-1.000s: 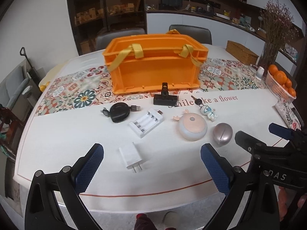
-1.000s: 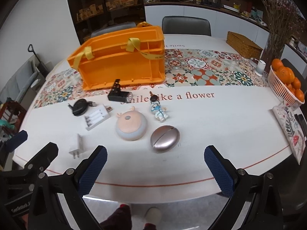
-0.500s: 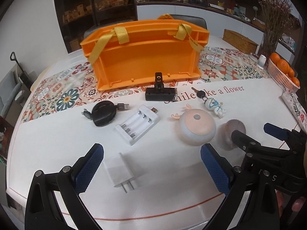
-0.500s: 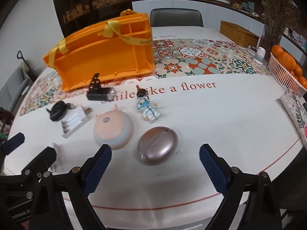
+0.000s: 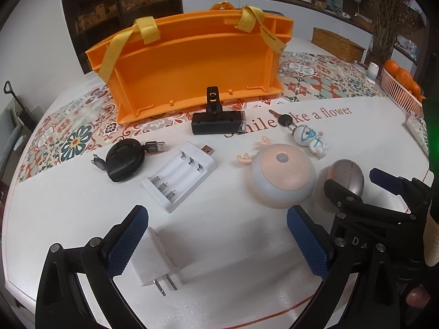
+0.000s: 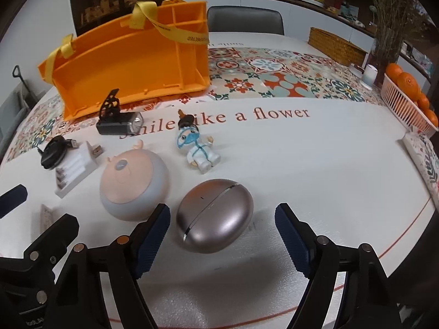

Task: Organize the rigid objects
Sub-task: 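Close the right gripper on the silver egg-shaped speaker, then close the left gripper on the pink round lamp while the right gripper holds the speaker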

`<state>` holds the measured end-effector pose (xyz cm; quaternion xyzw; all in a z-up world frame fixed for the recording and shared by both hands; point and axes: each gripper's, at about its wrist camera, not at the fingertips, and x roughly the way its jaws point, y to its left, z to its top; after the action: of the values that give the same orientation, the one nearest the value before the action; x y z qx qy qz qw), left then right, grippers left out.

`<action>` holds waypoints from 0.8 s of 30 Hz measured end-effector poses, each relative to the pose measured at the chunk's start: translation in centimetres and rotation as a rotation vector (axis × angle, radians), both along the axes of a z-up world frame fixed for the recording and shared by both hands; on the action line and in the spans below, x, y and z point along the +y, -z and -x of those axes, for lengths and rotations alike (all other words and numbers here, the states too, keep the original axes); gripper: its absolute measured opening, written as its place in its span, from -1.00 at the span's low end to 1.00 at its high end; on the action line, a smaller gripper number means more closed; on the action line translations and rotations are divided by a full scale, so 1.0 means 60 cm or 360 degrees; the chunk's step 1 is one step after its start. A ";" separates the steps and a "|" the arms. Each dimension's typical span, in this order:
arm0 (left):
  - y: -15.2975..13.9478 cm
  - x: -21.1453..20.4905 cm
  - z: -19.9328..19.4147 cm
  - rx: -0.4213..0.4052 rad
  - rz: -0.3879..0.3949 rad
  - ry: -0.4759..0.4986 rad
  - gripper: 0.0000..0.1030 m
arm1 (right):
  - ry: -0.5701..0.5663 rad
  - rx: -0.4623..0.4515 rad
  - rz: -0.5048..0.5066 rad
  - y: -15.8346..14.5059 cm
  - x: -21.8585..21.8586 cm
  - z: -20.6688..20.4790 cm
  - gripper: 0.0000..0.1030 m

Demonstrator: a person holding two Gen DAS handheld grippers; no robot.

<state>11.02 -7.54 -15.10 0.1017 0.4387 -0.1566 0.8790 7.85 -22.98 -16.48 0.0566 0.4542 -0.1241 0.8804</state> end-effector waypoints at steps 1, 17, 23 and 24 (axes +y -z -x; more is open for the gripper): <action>0.001 -0.001 -0.001 -0.0001 0.0000 0.0000 1.00 | 0.0006 0.0001 0.0004 0.003 0.000 -0.001 0.53; 0.018 -0.008 -0.018 0.0030 0.0004 -0.0009 1.00 | 0.0017 -0.0075 -0.0002 0.026 -0.002 -0.012 0.24; 0.010 -0.020 -0.012 0.0002 -0.0002 0.0037 1.00 | 0.0019 -0.0063 -0.0029 0.016 -0.010 0.000 0.23; 0.008 -0.023 -0.011 -0.0004 0.0000 0.0045 1.00 | 0.0022 -0.0062 -0.0025 0.011 -0.012 0.006 0.23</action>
<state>11.69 -8.89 -15.61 0.1082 0.4361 -0.1690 0.8773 7.51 -23.70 -17.14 0.0691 0.4375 -0.1257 0.8877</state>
